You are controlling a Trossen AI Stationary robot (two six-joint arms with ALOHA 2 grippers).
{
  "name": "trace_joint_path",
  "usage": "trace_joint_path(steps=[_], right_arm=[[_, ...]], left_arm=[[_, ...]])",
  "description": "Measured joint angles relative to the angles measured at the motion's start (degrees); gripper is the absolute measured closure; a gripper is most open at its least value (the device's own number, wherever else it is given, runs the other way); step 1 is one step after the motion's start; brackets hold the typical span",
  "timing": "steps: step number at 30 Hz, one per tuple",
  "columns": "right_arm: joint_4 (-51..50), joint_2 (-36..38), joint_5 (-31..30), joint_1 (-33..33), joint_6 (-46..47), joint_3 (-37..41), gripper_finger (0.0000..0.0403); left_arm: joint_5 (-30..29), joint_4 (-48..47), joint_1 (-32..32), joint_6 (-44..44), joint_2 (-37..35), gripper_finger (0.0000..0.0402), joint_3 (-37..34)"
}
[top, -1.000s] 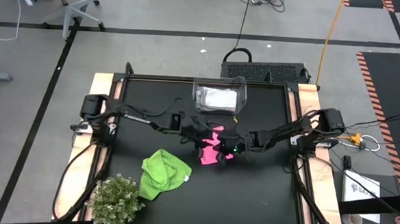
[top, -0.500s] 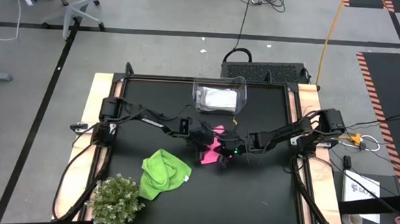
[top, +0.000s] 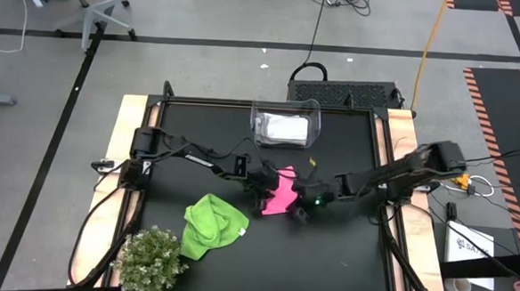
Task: Fold microfiber towels
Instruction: Fold the pink microfiber cloth
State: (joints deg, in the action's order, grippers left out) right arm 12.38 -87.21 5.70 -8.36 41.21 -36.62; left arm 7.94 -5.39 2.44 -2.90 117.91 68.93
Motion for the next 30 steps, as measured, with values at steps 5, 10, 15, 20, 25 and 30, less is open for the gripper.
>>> trace_joint_path(steps=[5,10,15,20,25,30], right_arm=[[1.2,6.4,-17.9,0.1,-7.6,-0.3,0.0403],[4.7,0.0,-23.6,1.6,-10.4,-0.3,0.0403],[15.7,-9.3,-28.7,2.3,-13.0,-0.2,0.0403],[25.8,-17.6,-31.1,3.8,-18.0,-0.3,0.0403],[29.3,-24.3,-32.0,4.0,-17.9,-0.4,0.0403],[31.6,-29.3,-32.9,4.0,-17.8,-0.3,0.0403]], left_arm=[[0.0,0.0,0.0,0.1,0.0,0.0286,0.0],[-0.1,0.1,0.0,0.2,0.0,0.0286,-0.1],[0.5,0.1,0.1,0.9,0.0,0.0286,-0.1],[1.0,0.1,0.1,0.9,0.0,0.0286,-0.1],[0.7,0.0,0.1,0.4,0.0,0.0286,-0.2],[0.3,-0.5,0.1,-0.2,0.0,0.0286,-0.3]])
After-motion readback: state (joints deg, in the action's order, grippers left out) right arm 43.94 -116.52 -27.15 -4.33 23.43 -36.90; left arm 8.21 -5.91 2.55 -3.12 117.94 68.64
